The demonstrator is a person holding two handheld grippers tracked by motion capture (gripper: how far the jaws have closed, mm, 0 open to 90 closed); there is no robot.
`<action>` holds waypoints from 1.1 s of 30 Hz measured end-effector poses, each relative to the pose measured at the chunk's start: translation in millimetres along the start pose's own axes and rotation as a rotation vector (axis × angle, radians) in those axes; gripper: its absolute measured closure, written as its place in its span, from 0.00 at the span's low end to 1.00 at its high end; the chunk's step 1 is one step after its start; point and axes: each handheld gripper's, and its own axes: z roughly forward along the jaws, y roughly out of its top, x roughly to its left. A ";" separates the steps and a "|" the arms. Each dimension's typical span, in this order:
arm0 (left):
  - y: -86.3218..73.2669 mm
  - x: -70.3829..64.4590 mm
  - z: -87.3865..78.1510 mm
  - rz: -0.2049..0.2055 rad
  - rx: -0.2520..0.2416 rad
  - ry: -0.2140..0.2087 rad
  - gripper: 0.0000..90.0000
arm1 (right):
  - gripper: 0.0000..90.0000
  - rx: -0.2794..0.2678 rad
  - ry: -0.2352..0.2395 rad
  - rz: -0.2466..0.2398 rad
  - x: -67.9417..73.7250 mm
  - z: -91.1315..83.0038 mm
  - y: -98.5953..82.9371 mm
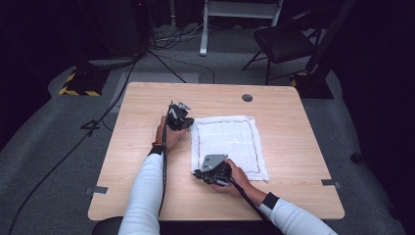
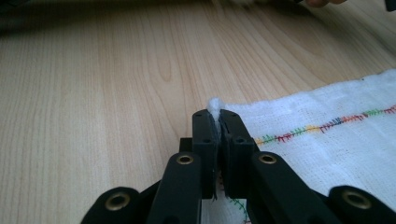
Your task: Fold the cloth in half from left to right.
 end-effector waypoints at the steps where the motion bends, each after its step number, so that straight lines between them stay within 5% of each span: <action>1: 0.4 0.1 -0.5 -0.004 -0.006 -0.002 0.85 | 0.96 0.002 0.001 0.000 -0.3 0.6 -0.4; 7: 2.0 -4.0 0.6 0.040 0.006 0.010 0.94 | 0.96 0.010 0.010 -0.003 0.6 2.1 -3.3; 10: 1.6 -1.8 4.4 0.015 0.035 0.028 0.71 | 0.96 0.006 0.009 -0.004 0.9 0.5 -2.9; 15: 1.0 -3.6 10.2 -0.006 0.039 0.010 0.50 | 0.96 0.010 0.018 -0.008 0.6 -0.9 -3.9; 17: 1.8 -5.4 11.2 -0.001 0.043 0.014 0.50 | 0.96 0.012 0.020 -0.008 0.2 -1.1 -4.3; 25: -2.8 -6.6 9.0 0.018 0.021 -0.068 0.93 | 0.96 -0.004 0.018 -0.002 -0.2 -5.4 -4.1; 33: -6.0 -5.1 2.4 0.043 0.026 -0.048 0.96 | 0.96 -0.025 0.019 -0.013 1.8 -6.8 0.1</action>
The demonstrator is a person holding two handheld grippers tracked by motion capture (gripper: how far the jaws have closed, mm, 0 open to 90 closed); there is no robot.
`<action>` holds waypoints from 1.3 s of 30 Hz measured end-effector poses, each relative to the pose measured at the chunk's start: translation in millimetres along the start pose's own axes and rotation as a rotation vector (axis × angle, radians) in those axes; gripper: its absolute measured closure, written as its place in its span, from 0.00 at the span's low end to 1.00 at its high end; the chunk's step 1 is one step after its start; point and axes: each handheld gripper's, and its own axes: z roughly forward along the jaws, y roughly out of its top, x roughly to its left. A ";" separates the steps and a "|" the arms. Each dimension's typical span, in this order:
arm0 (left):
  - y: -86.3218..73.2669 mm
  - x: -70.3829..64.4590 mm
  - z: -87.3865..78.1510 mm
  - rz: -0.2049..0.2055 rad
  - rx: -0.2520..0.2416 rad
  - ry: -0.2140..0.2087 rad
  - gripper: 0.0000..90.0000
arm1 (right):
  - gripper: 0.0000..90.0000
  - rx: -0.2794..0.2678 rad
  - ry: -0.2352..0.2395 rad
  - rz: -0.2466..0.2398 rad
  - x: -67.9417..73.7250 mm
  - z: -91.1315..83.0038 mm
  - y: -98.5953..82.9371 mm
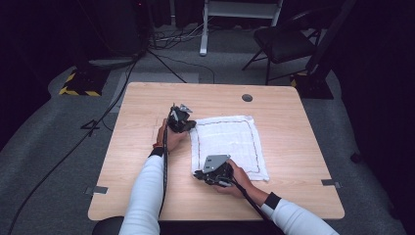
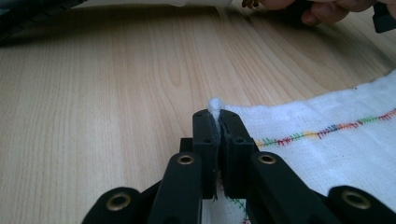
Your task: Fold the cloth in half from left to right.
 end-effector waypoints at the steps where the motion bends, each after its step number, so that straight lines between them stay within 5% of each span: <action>1: -0.9 2.2 -2.9 0.004 0.005 0.006 0.97 | 0.96 -0.002 -0.001 -0.001 0.4 0.2 1.2; 12: -7.3 11.2 -30.3 0.009 -0.025 0.067 0.97 | 0.96 -0.019 -0.015 -0.047 9.7 8.5 19.4; 19: -0.9 11.9 -35.7 0.007 -0.054 0.076 0.97 | 0.96 -0.054 -0.053 -0.054 3.1 -7.8 25.7; 27: 22.7 -6.6 -39.3 0.010 -0.124 0.064 0.97 | 0.96 -0.097 -0.063 -0.027 -7.6 -41.7 13.7; 39: 55.7 -39.6 -16.3 0.091 -0.118 0.053 0.97 | 0.96 -0.120 -0.122 -0.025 -16.7 -88.9 -12.4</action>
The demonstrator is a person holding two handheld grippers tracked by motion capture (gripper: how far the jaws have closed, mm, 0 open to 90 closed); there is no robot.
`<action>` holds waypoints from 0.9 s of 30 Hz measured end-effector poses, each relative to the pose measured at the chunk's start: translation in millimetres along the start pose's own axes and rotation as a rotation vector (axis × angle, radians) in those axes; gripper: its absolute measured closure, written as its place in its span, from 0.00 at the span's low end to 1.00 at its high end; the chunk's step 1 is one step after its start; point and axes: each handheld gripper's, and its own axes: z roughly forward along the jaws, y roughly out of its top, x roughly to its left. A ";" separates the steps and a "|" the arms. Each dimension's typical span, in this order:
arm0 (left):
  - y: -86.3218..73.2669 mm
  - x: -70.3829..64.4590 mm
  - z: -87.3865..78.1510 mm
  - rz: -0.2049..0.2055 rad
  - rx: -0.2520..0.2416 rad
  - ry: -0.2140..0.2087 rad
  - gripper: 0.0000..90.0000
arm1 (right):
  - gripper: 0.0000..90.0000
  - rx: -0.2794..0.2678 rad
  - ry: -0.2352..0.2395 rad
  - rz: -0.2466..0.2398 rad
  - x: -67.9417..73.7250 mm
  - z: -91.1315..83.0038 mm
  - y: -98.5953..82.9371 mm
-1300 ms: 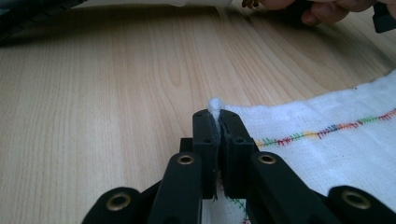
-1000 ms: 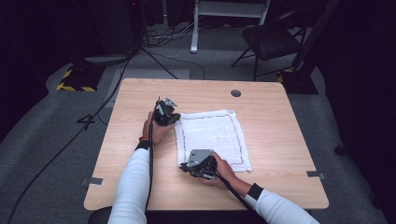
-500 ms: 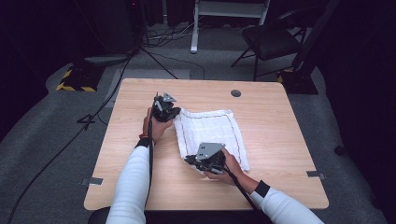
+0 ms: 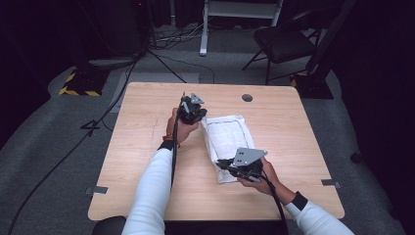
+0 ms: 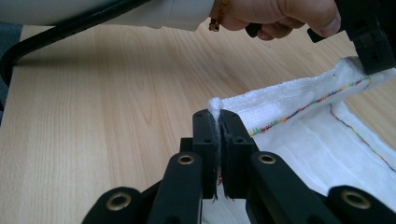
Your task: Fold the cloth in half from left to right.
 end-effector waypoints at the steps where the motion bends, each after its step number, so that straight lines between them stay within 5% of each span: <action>1: 2.2 -2.1 1.9 -0.001 0.000 -0.001 0.97 | 0.96 0.001 -0.004 0.003 -0.9 -2.6 -2.0; 16: 21.8 -21.2 21.3 0.021 -0.011 -0.038 0.97 | 0.96 0.028 -0.056 0.110 -18.8 -32.5 -33.4; 27: 35.9 -36.3 38.0 0.048 -0.006 -0.060 0.97 | 0.96 0.055 -0.091 0.133 -22.8 -46.8 -48.2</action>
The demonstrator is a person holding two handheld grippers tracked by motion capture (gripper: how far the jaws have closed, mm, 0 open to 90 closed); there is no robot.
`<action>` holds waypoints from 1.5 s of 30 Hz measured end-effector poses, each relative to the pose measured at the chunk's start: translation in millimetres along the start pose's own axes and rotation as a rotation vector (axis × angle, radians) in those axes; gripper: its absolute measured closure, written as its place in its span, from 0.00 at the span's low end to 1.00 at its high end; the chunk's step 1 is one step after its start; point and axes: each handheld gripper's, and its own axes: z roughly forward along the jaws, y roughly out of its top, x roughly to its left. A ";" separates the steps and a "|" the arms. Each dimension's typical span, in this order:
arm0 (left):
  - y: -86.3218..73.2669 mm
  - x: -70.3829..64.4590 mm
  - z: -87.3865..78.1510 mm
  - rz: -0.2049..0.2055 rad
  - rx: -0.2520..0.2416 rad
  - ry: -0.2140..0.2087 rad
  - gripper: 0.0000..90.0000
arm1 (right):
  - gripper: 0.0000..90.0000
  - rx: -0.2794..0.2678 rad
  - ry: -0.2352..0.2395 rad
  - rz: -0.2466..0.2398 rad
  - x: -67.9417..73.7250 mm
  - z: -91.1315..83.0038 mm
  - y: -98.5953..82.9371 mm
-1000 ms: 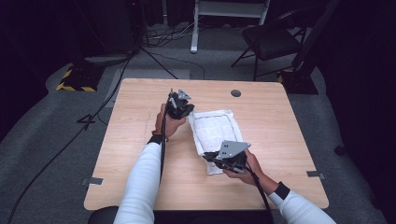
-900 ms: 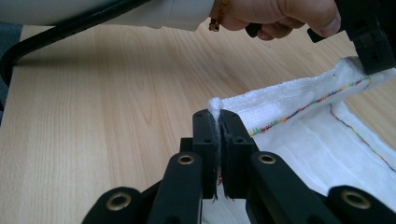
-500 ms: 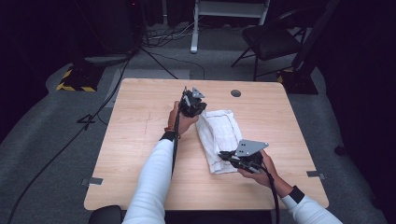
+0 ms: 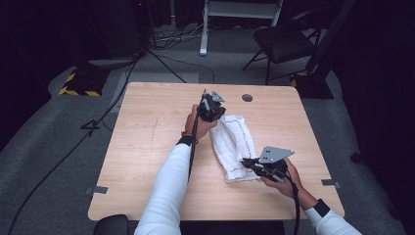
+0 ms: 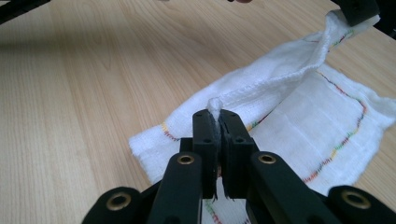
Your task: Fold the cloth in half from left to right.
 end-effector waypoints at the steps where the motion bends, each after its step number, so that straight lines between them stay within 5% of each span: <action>1: 1.7 -1.5 2.1 0.011 0.003 0.004 0.97 | 0.96 0.004 -0.003 0.006 -0.7 -1.2 -1.8; 20: 20.1 -28.8 44.7 0.049 0.024 -0.039 0.97 | 0.96 0.091 -0.040 0.045 -9.2 -12.7 -31.8; 27: 22.7 -35.2 57.3 0.047 0.033 -0.021 0.96 | 0.96 0.112 -0.050 0.057 -11.8 -13.3 -37.7; 30: 22.1 -37.4 60.2 0.026 0.037 0.000 0.86 | 0.95 0.127 -0.059 0.059 -11.6 -11.7 -38.4; 39: 15.7 -33.8 36.9 0.028 0.021 -0.005 0.71 | 0.79 0.183 -0.099 0.099 -17.7 -8.8 -42.9; 45: 0.6 -55.4 6.7 0.092 0.029 -0.063 0.47 | 0.61 0.184 -0.096 0.137 -24.9 -18.2 -49.3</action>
